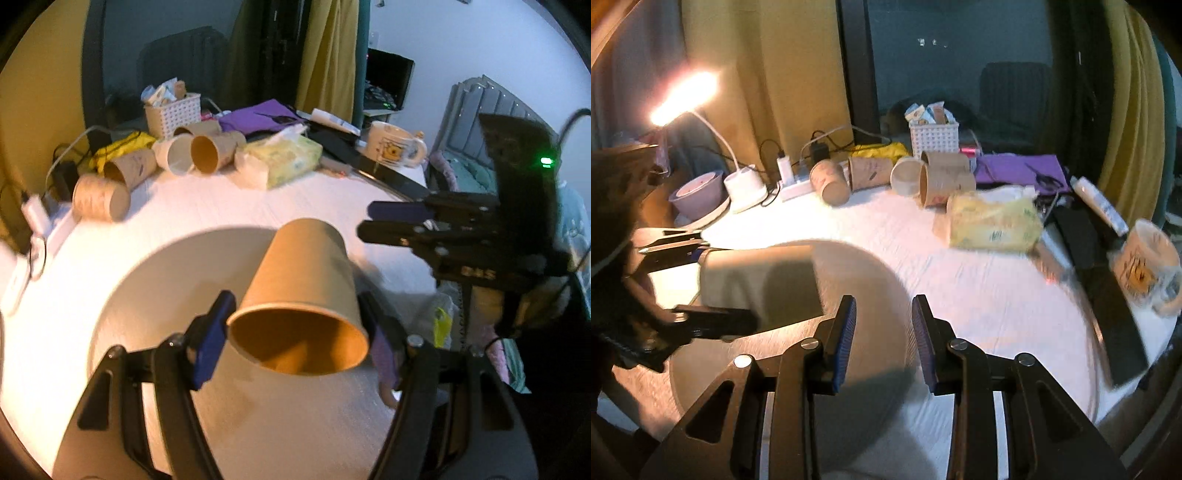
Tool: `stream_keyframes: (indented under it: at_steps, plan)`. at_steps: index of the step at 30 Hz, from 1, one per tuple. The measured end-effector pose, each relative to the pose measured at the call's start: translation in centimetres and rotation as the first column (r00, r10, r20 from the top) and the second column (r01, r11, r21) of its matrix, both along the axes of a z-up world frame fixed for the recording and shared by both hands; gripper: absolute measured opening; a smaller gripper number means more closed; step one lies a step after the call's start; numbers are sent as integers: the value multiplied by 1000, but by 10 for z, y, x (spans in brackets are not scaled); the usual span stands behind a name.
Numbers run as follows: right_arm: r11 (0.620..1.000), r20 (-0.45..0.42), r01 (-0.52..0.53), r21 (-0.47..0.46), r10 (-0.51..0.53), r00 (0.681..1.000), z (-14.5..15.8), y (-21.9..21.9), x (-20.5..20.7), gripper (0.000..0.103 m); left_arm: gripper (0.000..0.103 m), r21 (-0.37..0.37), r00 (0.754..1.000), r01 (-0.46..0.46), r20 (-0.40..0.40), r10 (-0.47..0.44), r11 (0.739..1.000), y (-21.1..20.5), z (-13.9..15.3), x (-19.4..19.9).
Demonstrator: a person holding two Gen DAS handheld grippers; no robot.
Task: Flip cup upright
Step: 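Carry the sideways cup with the left gripper toward the right gripper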
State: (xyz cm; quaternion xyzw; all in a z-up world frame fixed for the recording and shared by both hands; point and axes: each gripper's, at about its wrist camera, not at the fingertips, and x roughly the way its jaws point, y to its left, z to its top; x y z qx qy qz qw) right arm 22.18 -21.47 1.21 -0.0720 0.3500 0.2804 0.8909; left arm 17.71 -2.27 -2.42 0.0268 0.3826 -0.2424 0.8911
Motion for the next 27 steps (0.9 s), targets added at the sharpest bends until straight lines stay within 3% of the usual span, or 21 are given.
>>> stream_keyframes:
  at_steps: [8, 22, 27]
  plan:
    - [999, -41, -30, 28, 31, 999, -30, -2, -24, 33, 69, -5, 1000, -23, -15, 23, 1000, 1, -28, -41]
    - [994, -51, -107, 5, 107, 993, -46, 12, -27, 33, 70, 18, 1000, 5, -10, -5, 1000, -12, -38, -50]
    - [991, -58, -136, -16, 135, 989, -48, 19, -38, 33, 86, 44, 1000, -7, -9, 8, 999, -12, -37, -56]
